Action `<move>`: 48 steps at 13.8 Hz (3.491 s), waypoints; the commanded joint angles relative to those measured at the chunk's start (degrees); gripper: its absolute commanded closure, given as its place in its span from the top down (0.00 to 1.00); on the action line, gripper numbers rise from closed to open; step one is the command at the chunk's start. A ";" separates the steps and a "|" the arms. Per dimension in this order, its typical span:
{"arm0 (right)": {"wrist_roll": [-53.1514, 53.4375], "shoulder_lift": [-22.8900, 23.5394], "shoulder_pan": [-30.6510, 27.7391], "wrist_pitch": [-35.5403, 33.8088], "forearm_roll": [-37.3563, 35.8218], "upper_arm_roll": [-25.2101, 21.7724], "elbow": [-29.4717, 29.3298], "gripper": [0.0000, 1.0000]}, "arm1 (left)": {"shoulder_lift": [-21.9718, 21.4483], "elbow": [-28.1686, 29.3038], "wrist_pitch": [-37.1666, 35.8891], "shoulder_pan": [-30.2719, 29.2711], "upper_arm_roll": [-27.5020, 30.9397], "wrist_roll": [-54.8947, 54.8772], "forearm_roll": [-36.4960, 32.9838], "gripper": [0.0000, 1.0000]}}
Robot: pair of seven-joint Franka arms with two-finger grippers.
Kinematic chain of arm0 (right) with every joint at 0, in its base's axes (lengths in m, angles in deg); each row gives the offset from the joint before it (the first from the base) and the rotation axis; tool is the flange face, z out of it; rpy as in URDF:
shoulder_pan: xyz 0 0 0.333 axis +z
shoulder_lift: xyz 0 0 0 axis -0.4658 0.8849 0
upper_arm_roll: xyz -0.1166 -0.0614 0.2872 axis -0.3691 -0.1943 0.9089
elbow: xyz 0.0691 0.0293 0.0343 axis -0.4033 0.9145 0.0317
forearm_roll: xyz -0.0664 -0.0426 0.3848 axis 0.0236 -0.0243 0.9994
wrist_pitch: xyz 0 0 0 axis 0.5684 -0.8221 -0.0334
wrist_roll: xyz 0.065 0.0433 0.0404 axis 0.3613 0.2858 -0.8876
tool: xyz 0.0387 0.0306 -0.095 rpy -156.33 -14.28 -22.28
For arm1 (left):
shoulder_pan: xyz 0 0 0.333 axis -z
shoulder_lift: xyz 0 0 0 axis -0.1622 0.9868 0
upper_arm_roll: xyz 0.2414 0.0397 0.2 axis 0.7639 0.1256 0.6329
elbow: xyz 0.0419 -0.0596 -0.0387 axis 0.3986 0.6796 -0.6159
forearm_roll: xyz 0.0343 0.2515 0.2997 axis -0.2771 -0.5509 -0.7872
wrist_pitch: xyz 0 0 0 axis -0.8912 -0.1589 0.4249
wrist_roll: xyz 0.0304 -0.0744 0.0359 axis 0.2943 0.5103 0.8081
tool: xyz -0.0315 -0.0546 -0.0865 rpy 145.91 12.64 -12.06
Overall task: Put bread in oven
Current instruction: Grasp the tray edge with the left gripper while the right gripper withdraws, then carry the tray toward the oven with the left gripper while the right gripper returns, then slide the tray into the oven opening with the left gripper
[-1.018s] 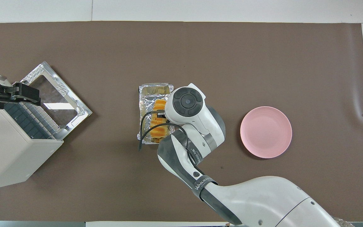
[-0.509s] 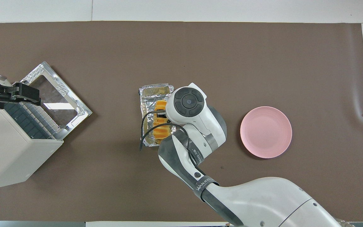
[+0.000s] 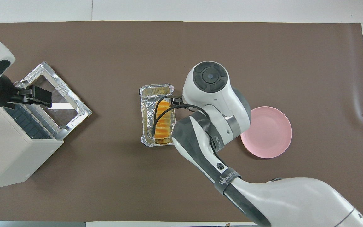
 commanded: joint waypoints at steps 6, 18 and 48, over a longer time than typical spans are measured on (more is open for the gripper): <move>-28.89 -12.43 -14.60 -14.98 -2.04 0.44 0.53 1.00 | 6.53 5.54 22.92 22.26 0.27 21.72 1.82 1.00; -40.80 -25.63 -26.22 -26.77 -2.22 0.62 5.79 1.00 | 25.81 6.76 37.19 32.31 0.71 35.72 -2.14 0.45; -40.44 -24.49 -30.97 -32.04 -0.20 0.79 -0.52 1.00 | 17.91 0.60 11.53 9.55 18.03 29.03 -3.98 0.00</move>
